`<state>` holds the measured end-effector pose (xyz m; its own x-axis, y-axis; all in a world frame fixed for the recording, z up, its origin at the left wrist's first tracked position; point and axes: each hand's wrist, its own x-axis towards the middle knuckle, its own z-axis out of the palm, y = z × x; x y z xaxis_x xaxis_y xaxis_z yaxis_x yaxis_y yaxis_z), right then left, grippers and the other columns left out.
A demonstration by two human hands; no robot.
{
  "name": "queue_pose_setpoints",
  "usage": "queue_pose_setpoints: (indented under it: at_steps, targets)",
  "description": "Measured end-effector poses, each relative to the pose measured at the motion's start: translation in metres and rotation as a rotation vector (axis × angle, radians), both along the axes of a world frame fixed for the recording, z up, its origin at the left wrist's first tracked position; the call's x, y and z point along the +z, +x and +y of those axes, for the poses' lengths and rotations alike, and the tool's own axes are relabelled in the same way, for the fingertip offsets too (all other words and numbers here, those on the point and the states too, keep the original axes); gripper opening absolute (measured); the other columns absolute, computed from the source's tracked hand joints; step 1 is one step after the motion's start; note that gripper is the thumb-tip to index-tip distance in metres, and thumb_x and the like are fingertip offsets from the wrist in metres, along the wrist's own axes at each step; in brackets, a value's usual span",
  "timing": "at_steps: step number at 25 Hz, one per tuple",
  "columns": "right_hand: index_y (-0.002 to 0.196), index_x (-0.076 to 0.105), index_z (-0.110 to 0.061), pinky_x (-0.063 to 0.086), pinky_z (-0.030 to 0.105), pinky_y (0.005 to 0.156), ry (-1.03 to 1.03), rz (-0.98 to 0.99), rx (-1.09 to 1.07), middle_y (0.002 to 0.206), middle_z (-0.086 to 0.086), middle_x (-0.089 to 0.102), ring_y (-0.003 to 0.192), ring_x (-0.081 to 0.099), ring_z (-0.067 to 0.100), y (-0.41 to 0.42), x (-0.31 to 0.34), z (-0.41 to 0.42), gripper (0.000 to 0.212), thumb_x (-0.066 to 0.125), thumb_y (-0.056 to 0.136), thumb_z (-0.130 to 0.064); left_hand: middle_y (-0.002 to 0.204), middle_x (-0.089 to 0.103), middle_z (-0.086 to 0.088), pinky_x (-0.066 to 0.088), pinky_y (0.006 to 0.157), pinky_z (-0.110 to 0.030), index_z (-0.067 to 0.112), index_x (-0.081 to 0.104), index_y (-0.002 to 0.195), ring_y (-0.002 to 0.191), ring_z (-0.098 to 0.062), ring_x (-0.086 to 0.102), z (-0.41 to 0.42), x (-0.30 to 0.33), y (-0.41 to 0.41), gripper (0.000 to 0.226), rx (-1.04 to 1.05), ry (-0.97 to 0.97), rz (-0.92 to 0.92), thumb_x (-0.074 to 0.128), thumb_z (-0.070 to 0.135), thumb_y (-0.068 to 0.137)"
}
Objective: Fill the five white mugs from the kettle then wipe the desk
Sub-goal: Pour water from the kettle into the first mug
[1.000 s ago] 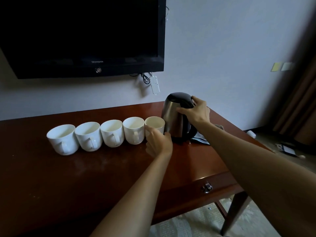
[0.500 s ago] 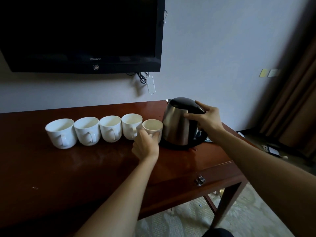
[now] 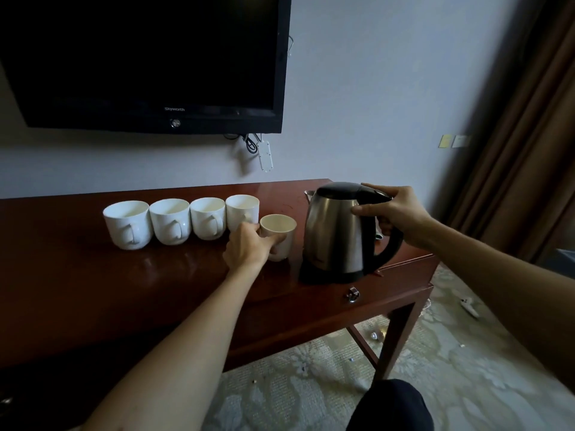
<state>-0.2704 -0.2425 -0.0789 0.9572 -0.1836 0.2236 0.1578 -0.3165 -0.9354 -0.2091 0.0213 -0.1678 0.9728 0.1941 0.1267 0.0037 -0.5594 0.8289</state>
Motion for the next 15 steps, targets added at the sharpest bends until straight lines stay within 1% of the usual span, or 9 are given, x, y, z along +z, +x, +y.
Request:
queue_pose_setpoints:
  at_steps: [1,2,4,7,9,12,13,15]
  targets:
    - [0.108,0.08,-0.026,0.023,0.024,0.045,-0.015,0.006,0.0,0.047,-0.009,0.04,0.044,0.026,0.014,-0.005,0.002,0.004,0.041,0.087,0.074,-0.004,0.103,0.076,-0.001,0.046,0.075,-0.034,0.026,0.076,0.1,0.103,-0.03,0.069,0.004,0.0,0.0,0.049,-0.015,0.004,0.001,0.084,0.062,0.068]
    - [0.107,0.08,-0.025,0.023,0.024,0.045,-0.032,0.012,0.001,0.047,-0.008,0.04,0.044,0.027,0.015,-0.009,0.003,0.008,0.039,0.087,0.075,-0.004,0.107,0.076,0.0,0.047,0.076,-0.034,0.027,0.076,0.106,0.105,-0.03,0.069,0.007,0.0,0.001,0.055,-0.027,0.009,0.002,0.084,0.064,0.066]
    - [0.1,0.082,-0.02,0.024,0.025,0.045,-0.081,0.011,-0.002,0.049,-0.006,0.04,0.043,0.028,0.015,-0.014,0.005,0.017,0.031,0.088,0.074,-0.005,0.115,0.075,-0.002,0.047,0.08,-0.035,0.029,0.073,0.117,0.11,-0.029,0.067,0.014,-0.001,0.004,0.067,-0.052,0.03,0.003,0.082,0.069,0.064]
    - [0.091,0.082,-0.014,0.025,0.025,0.045,-0.128,0.019,-0.004,0.049,-0.006,0.04,0.043,0.029,0.015,-0.017,0.01,0.027,0.021,0.088,0.074,-0.006,0.121,0.072,-0.003,0.04,0.08,-0.032,0.029,0.07,0.124,0.117,-0.029,0.064,0.024,-0.003,0.009,0.07,-0.079,0.026,-0.001,0.082,0.068,0.067]
    - [0.086,0.083,-0.017,0.026,0.024,0.044,-0.139,0.032,-0.023,0.047,-0.006,0.041,0.042,0.03,0.014,-0.019,0.013,0.034,0.017,0.088,0.074,-0.006,0.116,0.075,-0.002,0.04,0.079,-0.033,0.03,0.072,0.121,0.117,-0.028,0.065,0.03,-0.005,0.013,0.068,-0.103,0.009,0.002,0.081,0.069,0.066]
    - [0.086,0.083,-0.019,0.029,0.023,0.044,-0.16,0.045,-0.043,0.046,-0.006,0.041,0.042,0.031,0.014,-0.02,0.014,0.039,0.018,0.09,0.073,-0.009,0.091,0.078,-0.001,0.049,0.082,-0.036,0.031,0.075,0.101,0.108,-0.025,0.068,0.037,-0.009,0.021,0.064,-0.141,-0.005,0.001,0.077,0.078,0.058]
    - [0.086,0.083,-0.02,0.03,0.023,0.044,-0.164,0.05,-0.046,0.047,-0.005,0.041,0.042,0.031,0.015,-0.021,0.015,0.04,0.018,0.09,0.073,-0.009,0.091,0.078,-0.001,0.049,0.082,-0.037,0.03,0.075,0.099,0.107,-0.024,0.068,0.038,-0.01,0.023,0.064,-0.146,-0.011,0.001,0.077,0.078,0.057]
    - [0.083,0.082,-0.021,0.03,0.024,0.044,-0.169,0.055,-0.054,0.047,-0.005,0.041,0.042,0.031,0.015,-0.023,0.015,0.044,0.017,0.09,0.073,-0.01,0.102,0.077,0.0,0.044,0.08,-0.035,0.029,0.075,0.104,0.111,-0.025,0.067,0.039,-0.011,0.024,0.063,-0.142,-0.024,-0.003,0.082,0.073,0.06]
